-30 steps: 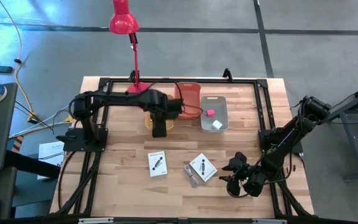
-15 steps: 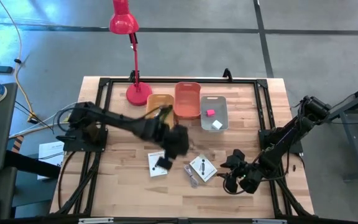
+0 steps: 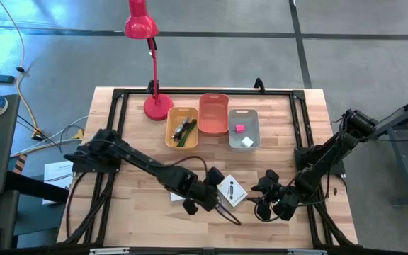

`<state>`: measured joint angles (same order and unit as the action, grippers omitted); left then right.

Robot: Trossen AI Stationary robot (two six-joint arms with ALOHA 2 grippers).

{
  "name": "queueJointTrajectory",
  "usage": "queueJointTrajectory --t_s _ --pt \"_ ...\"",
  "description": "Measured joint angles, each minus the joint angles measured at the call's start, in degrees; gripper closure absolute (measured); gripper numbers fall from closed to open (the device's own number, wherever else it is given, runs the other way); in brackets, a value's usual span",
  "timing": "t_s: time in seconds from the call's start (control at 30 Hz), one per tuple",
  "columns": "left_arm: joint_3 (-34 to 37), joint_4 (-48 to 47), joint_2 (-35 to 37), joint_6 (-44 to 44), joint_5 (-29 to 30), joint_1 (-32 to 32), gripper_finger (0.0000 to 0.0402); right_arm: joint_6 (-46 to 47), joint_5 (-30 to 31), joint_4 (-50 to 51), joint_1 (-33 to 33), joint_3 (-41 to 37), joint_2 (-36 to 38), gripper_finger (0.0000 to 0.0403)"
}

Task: Pick and place items into bin
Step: Put the purple charger cable into the yellow bin

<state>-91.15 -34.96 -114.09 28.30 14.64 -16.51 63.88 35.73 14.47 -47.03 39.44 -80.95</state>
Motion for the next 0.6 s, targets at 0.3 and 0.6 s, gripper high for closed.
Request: queueJointTrajectory --t_s 0.3,0.6 --pt "0.00 4.55 -6.78 -1.34 -1.62 0.00 0.0271 0.13 -0.72 -0.36 0.00 0.00 0.00 0.0204" --pt "0.02 4.91 -8.87 -0.85 -2.84 0.20 0.0236 0.13 -0.32 -0.23 0.00 0.00 0.00 0.0204"
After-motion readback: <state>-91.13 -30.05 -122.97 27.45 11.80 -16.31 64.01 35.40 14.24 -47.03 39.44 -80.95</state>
